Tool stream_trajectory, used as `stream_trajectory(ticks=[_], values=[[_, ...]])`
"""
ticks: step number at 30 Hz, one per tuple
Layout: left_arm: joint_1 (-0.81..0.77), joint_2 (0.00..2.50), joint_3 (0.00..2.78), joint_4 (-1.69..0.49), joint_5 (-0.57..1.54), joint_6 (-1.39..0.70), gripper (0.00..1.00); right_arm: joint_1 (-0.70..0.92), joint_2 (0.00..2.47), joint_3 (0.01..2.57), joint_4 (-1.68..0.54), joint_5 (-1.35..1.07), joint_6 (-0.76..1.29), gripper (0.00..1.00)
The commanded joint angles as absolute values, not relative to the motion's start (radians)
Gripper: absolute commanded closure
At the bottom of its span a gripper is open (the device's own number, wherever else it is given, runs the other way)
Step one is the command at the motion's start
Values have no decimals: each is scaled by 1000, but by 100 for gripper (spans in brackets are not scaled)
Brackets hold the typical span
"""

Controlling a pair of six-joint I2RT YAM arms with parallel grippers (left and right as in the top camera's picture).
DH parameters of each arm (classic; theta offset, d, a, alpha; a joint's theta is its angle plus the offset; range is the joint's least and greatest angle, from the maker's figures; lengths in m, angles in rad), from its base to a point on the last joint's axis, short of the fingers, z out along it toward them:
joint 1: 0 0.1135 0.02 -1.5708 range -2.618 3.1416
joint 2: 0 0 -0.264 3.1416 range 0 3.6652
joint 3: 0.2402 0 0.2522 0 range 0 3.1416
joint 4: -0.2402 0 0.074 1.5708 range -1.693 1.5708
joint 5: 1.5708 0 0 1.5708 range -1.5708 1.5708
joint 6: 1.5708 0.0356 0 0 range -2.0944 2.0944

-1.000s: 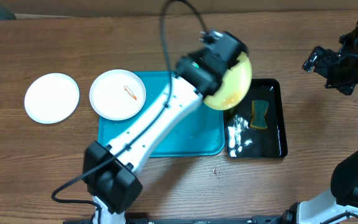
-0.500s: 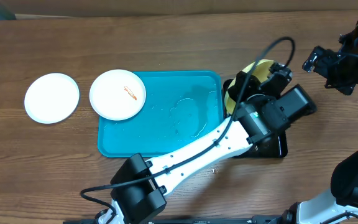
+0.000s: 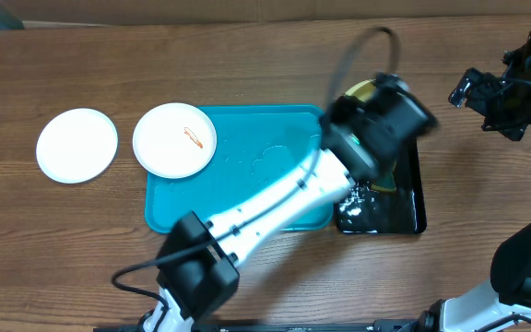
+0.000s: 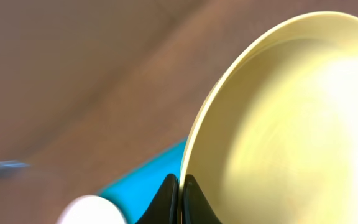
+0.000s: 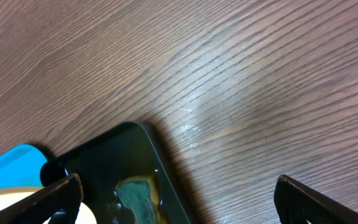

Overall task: Clean dirty plates on tray and stack at the side
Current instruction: 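Lift the yellow plate with the left gripper and stack it on the left white plate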

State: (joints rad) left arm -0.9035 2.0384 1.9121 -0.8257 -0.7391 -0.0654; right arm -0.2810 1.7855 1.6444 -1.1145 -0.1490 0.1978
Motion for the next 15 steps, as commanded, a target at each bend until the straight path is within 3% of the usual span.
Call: stream_trajectory(ticks=[1,2,4,5,8,15], values=[[-721,2043,1950,-870,-260,-228,96,-284,1777,1656,-1109,-142,202,0],[-603,2043,1955,-894,-63,-265,96,-284,1777,1656,-1109,-142,202,0],[-469,2043,1955,-915,109,-289,96,-284,1777,1656,-1109,-142,202,0],[-326,2043,1955,-947,238,-319,96,-284,1777,1656,-1109,-142,202,0],[-118,2043,1955,-997,408,-330,96,-284,1777,1656,-1109,-142,202,0],[327,2044,1955,-1156,413,-329,96,-284,1777,1656,-1109,-142,202,0]])
